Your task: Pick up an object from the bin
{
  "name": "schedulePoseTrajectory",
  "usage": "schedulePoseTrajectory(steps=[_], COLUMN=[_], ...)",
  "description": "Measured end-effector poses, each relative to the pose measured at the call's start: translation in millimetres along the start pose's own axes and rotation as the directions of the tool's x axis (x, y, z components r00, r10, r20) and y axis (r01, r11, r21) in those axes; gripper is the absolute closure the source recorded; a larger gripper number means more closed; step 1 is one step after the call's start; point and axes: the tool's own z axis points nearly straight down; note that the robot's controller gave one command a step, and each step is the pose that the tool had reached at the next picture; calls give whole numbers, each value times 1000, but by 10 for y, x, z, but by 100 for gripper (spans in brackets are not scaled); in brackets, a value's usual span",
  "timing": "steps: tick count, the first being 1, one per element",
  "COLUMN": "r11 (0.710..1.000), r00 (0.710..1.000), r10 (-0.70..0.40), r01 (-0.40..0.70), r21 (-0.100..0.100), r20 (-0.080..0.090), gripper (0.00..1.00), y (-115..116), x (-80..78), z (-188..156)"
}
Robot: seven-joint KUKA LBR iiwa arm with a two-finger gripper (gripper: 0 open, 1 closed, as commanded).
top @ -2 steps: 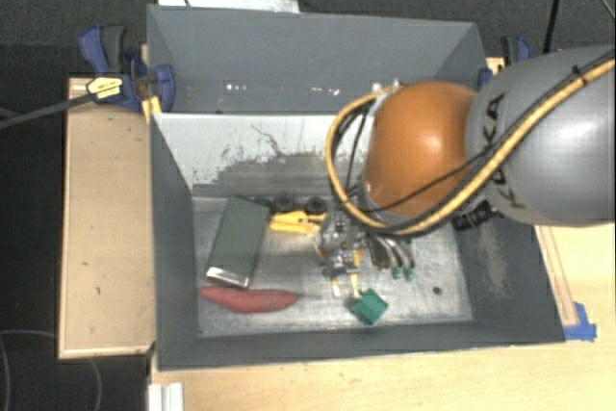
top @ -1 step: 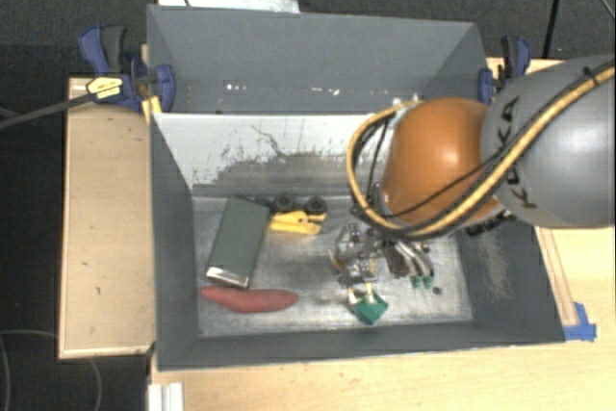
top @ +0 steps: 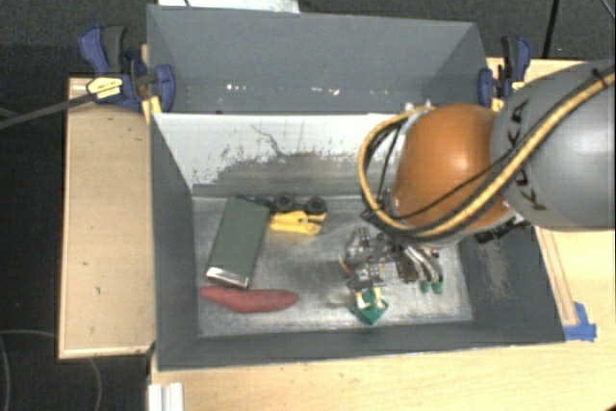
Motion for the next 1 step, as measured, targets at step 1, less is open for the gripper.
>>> schedulePoseTrajectory(steps=[1], r11=[985], r00=[985], r10=[-170], r01=[170], r21=[-1], r20=[-2], gripper=[100], y=[296], x=[-32], z=[-665])
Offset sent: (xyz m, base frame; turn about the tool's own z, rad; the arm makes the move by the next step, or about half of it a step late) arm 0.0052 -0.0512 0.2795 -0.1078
